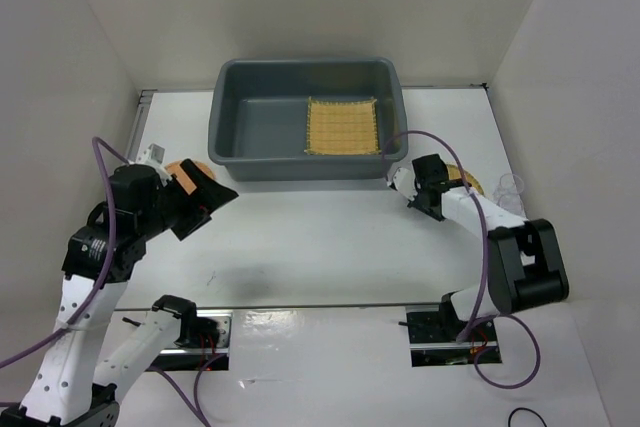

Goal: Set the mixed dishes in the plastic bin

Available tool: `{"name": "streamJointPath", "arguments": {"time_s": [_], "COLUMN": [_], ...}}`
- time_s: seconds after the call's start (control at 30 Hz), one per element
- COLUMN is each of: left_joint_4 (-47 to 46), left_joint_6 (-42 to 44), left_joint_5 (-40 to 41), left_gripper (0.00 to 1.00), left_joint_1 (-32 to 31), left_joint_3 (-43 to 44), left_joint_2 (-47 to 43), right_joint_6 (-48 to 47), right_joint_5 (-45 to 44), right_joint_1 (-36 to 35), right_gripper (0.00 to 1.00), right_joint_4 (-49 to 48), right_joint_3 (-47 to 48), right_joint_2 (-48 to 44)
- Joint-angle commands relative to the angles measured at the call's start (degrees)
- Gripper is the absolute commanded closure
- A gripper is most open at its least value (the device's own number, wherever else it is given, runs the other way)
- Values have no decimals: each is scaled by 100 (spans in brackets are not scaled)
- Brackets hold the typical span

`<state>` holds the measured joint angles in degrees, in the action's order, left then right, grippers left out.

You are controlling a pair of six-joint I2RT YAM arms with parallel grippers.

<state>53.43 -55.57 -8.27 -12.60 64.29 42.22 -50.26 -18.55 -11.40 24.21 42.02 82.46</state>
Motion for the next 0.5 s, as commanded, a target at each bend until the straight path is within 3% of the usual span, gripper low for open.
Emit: {"name": "streamJointPath", "arguments": {"time_s": [0.0,0.2,0.47], "left_joint_4": [-43,-157,-403], "left_joint_6": [-50,-103,2], "left_joint_5": [-87,-140,-297], "left_gripper": [0,0,0], "left_joint_1": [30,30,30], "left_joint_3": [-66,-119,-163], "left_joint_2": [-108,-108,128], "right_joint_6": [349,763,1536], "right_joint_5": [1318,976,291], "right_joint_1": [-143,-196,-249], "right_gripper": [100,100,100], "right_joint_4": [1296,1904,2140], "right_joint_3": [280,834,1282], "right_joint_2": [-659,-1766,-2347]}}
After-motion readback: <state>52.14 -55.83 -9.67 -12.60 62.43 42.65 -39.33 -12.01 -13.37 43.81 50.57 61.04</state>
